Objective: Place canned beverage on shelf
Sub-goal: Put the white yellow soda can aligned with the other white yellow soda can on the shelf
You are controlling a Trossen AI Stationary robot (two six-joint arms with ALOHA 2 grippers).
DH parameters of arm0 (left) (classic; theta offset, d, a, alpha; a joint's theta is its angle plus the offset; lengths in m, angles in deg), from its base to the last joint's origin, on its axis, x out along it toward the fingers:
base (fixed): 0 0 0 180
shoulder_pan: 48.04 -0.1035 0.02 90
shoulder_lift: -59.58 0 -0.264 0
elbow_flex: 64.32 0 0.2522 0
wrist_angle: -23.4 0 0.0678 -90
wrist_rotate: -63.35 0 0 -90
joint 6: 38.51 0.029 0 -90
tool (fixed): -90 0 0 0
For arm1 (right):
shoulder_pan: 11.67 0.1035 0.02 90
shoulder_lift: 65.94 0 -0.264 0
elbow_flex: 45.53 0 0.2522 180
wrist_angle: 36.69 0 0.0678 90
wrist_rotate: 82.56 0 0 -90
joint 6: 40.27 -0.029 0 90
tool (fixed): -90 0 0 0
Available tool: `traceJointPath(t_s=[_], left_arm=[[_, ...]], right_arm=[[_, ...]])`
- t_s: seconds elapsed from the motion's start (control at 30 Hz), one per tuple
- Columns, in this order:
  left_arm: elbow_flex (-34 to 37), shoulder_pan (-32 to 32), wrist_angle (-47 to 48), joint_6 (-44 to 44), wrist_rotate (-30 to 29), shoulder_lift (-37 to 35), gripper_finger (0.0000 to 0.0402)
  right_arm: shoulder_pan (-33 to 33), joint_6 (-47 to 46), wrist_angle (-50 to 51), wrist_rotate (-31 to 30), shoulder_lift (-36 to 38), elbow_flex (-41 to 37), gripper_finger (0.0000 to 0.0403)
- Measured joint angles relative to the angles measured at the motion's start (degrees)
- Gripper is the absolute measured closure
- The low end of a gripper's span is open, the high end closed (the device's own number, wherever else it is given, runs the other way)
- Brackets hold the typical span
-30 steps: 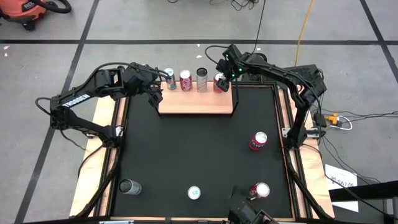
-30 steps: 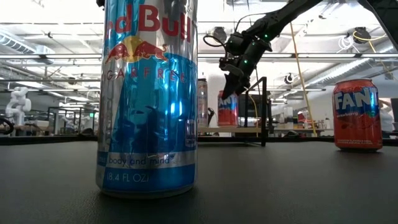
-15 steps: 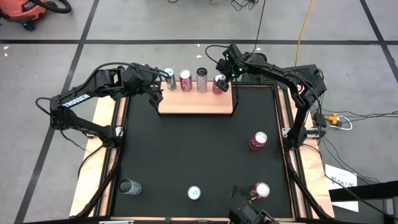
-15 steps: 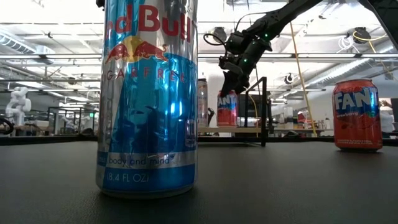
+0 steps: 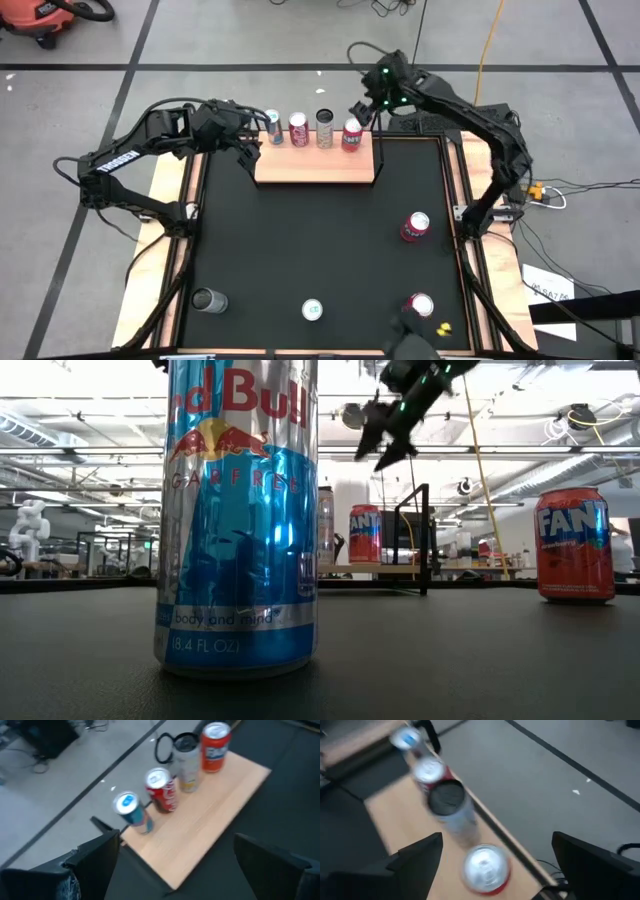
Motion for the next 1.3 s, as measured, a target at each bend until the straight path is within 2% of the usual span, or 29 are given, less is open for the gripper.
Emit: traceJointPath(t_s=[0.1, 0.3, 0.43, 0.53, 0.67, 0.97, 1.13, 1.3], left_arm=[[0.0, 0.9, 0.4, -1.0, 2.4, -0.8, 0.0021], [0.0, 3.5, 1.6, -6.3, 2.5, -1.1, 0.0021], [2.0, 6.4, -1.2, -8.4, 2.4, -1.2, 0.0021], [3.9, 8.4, -3.3, -10.4, 1.4, -1.0, 0.0021], [6.7, 10.3, -5.8, -13.7, 0.0, -1.1, 0.0021], [10.0, 14.3, -11.5, -18.3, -0.8, -0.8, 0.0021], [10.1, 17.5, -11.5, -21.5, -1.7, -0.5, 0.0021], [10.1, 20.7, -11.6, -24.1, -6.1, -0.5, 0.0021]], right_arm=[[1.5, -3.0, 2.0, 0.2, 3.7, 0.1, 0.0047], [7.1, -6.8, 8.3, 0.1, 9.9, 0.1, 0.0064], [12.0, -9.7, 14.0, -0.3, 12.3, 0.0, 0.0073], [16.3, -12.4, 17.9, -4.2, 13.7, 0.0, 0.0077], [22.2, -15.8, 22.4, -10.1, 14.9, 0.0, 0.0082], [36.2, -25.8, 30.8, -16.3, 15.9, 0.0, 0.0084], [44.6, -33.2, 39.3, -16.7, 16.7, 0.0, 0.0084], [53.0, -39.2, 42.1, -16.7, 17.2, 0.0, 0.0084]])
